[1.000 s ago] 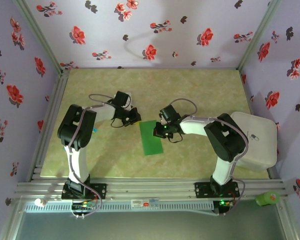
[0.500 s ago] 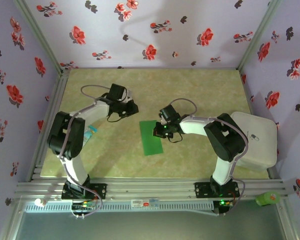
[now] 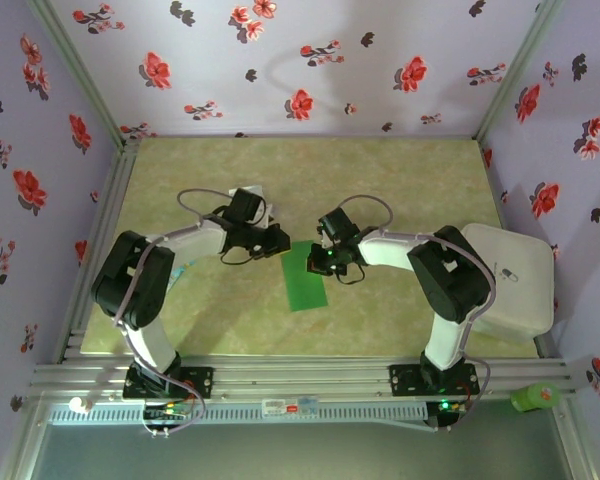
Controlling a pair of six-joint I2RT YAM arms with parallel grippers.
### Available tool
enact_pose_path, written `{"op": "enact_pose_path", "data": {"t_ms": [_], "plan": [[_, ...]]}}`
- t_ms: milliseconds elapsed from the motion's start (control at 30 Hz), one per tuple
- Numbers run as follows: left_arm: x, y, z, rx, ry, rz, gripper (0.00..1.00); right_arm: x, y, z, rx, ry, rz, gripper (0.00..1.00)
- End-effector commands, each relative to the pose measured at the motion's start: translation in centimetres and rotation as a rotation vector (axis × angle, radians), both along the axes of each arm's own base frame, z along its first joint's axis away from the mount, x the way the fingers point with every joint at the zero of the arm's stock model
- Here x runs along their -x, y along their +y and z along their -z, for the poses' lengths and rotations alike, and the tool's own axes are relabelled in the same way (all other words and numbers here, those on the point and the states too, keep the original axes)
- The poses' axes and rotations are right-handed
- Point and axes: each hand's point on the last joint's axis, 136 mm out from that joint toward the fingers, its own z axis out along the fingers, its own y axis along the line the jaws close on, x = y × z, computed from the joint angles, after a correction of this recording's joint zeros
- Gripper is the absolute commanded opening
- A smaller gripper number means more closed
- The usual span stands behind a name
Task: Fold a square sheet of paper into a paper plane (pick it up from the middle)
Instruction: First fold the square sheet of paper in half at the center of the table.
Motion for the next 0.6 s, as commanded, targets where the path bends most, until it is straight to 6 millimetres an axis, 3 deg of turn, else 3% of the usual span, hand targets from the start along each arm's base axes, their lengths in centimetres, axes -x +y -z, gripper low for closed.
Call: {"op": "enact_pose_path", "data": {"t_ms": [0,267,467,567], "plan": [[0.7,-0.8,1.3,0.013,0.023,0.031,0.15,4.0,-6.7,6.4,0.329,0.164,0.027,0.0],[0.8,-0.4,4.1,-0.041,0.043,0.047,0.14,4.3,-6.6,6.8,0.325,0.174,0.018,0.0],[0.2,2.5,7.8,-0.208,0.025,-0.022,0.14,4.7,-6.9,6.8,0.335,0.187,0.009,0.0],[-0.2,3.5,8.6,-0.233,0.02,-0.068,0.14,4.8,-7.2,6.6,0.349,0.182,0.001,0.0]]}}
